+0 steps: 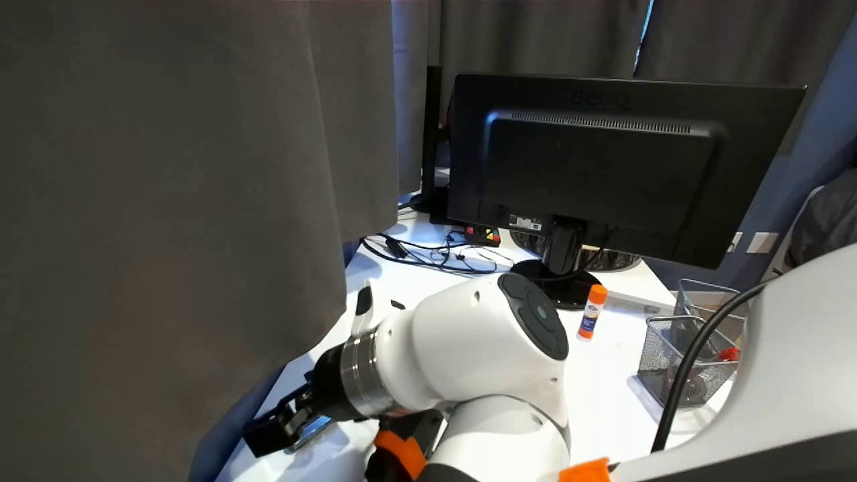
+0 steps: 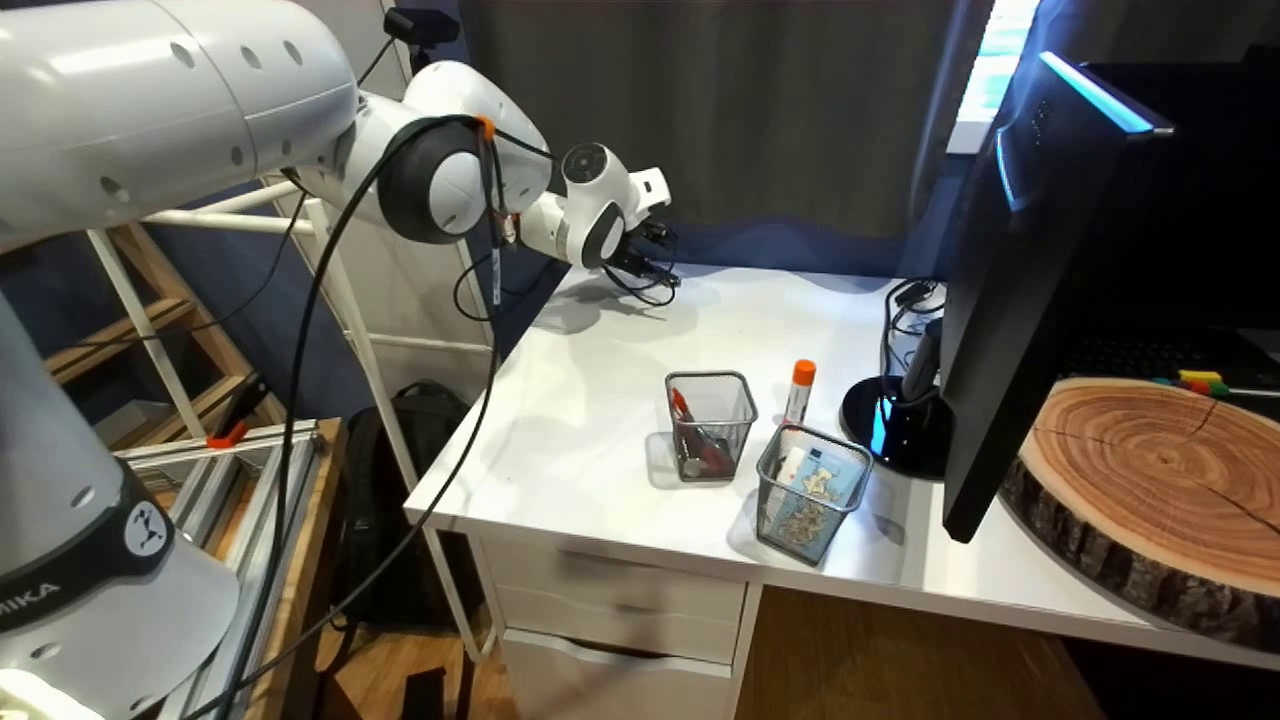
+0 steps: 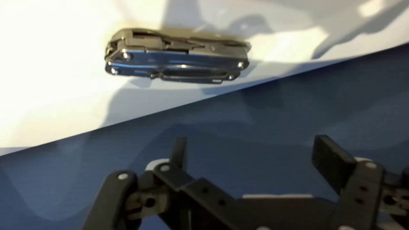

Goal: Put the remote into the basket

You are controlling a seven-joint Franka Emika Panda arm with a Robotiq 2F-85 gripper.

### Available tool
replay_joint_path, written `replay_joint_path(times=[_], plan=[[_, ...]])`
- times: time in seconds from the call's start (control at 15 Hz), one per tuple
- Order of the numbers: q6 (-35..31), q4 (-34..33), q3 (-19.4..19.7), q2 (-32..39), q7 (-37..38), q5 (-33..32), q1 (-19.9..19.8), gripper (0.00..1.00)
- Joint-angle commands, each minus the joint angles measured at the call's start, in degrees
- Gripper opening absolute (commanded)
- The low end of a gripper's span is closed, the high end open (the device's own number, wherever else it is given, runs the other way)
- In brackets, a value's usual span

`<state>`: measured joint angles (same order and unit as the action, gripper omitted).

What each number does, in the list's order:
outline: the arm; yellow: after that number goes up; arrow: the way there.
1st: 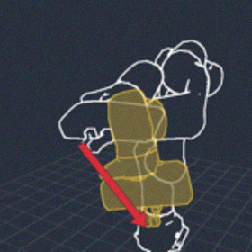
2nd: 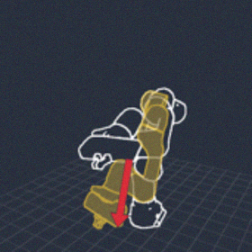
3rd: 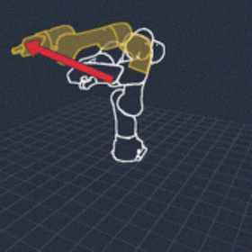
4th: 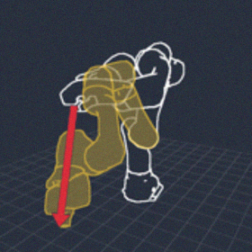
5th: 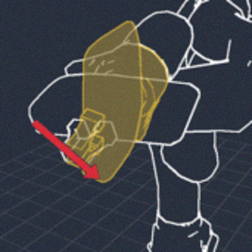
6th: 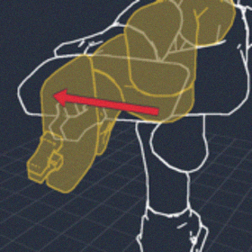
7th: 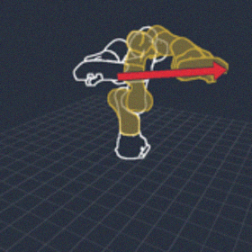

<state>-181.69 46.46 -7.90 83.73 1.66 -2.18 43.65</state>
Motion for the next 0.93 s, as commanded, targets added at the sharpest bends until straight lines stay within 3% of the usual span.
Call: replay_joint_path(times=[0.0, 0.07, 0.27, 0.53, 0.6, 0.73, 0.87], plan=[[-0.17, -5.22, 2.98, 3.91, 3.11, 1.74, 1.52, 1.00], [-1.16, -1.22, 3.58, 1.51, 4.03, 2.35, 1.32, 1.00], [4.26, -2.28, 2.67, 1.76, 4.27, 2.16, 0.48, 1.00], [16.33, -1.35, -9.69, 0.39, -2.84, 1.52, -4.55, 1.00], [18.58, -1.22, -11.22, -0.10, -4.12, 1.73, -5.45, 1.00], [23.76, -0.48, -11.65, -1.40, -4.09, 1.77, -6.86, 1.00], [29.92, 1.65, -8.96, -4.02, -1.98, 0.67, -7.61, 1.00]])
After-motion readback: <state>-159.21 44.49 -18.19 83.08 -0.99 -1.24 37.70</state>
